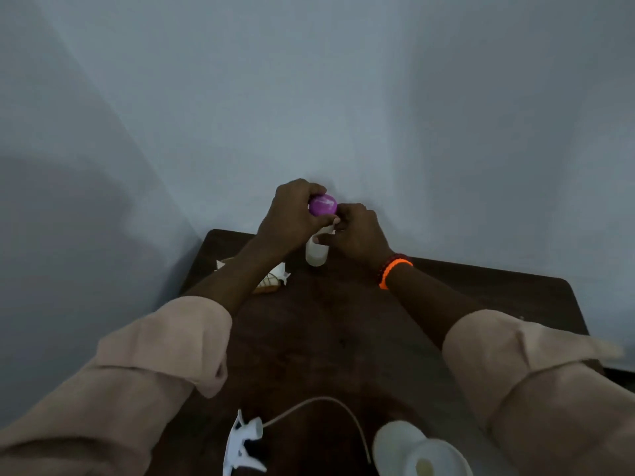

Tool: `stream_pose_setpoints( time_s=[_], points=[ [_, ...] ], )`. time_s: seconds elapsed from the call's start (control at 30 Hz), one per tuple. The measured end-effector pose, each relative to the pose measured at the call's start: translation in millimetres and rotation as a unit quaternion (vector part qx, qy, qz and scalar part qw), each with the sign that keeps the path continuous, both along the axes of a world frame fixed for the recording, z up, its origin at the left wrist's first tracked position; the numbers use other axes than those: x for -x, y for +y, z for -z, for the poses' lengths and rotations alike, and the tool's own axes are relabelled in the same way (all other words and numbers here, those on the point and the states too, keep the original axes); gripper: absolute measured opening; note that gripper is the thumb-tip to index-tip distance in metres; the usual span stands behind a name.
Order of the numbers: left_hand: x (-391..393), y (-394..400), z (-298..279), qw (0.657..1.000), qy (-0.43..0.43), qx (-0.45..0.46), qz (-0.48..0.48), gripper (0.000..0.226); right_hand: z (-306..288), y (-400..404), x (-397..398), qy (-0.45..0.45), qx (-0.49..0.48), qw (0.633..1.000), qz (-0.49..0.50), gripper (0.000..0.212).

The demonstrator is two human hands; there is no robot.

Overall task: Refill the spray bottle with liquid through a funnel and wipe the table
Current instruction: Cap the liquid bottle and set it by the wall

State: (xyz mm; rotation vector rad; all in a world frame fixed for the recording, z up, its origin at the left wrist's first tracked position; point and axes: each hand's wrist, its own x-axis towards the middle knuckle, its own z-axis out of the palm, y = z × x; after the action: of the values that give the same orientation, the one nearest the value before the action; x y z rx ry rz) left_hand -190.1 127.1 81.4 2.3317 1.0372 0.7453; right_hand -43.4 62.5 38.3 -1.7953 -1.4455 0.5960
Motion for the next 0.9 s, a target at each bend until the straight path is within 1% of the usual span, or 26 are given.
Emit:
stream_pose_setpoints(
  time_s=[0.2, 0.3, 0.43, 0.5, 0.6, 0.73, 0.8, 0.9],
  points=[
    [-10.4, 26.9, 33.6, 1.000, -0.003, 0.010, 0.001, 0.060, 37.8, 27.3, -7.6, 0.003, 0.023, 1.000, 0.011, 0.035],
    [-11.4, 31.9, 39.8, 1.000, -0.018, 0.012, 0.000, 0.058, 45.2, 33.0, -8.7, -0.004, 0.020, 1.000, 0.021, 0.038],
    [-12.3, 37.9, 41.3, 0.999, -0.035, 0.008, 0.006, 0.061, 45.8, 41.0, -12.0, -0.020, 0.025, 0.999, 0.021, 0.037],
    [-11.0, 38.0, 42.6, 0.999, -0.041, -0.008, 0.005, 0.059, 46.5, 43.6, -11.1, -0.025, 0.042, 0.999, 0.024, 0.044],
    [-9.8, 36.7, 45.1, 0.999, -0.048, -0.020, -0.008, 0.051, 52.6, 49.0, -9.3, -0.032, 0.074, 0.996, 0.034, 0.065],
    [-9.3, 37.8, 45.7, 0.998, -0.052, -0.010, -0.015, 0.052, 50.2, 52.8, -6.3, -0.058, 0.105, 0.991, 0.055, 0.060],
    [-9.5, 37.1, 45.9, 0.999, -0.047, -0.010, -0.013, 0.055, 45.8, 51.6, -6.8, -0.059, 0.118, 0.989, 0.062, 0.064],
    [-9.5, 36.6, 46.0, 1.000, -0.020, -0.004, -0.018, 0.060, 26.3, 39.0, -10.2, -0.084, 0.159, 0.983, 0.033, 0.071]
  ],
)
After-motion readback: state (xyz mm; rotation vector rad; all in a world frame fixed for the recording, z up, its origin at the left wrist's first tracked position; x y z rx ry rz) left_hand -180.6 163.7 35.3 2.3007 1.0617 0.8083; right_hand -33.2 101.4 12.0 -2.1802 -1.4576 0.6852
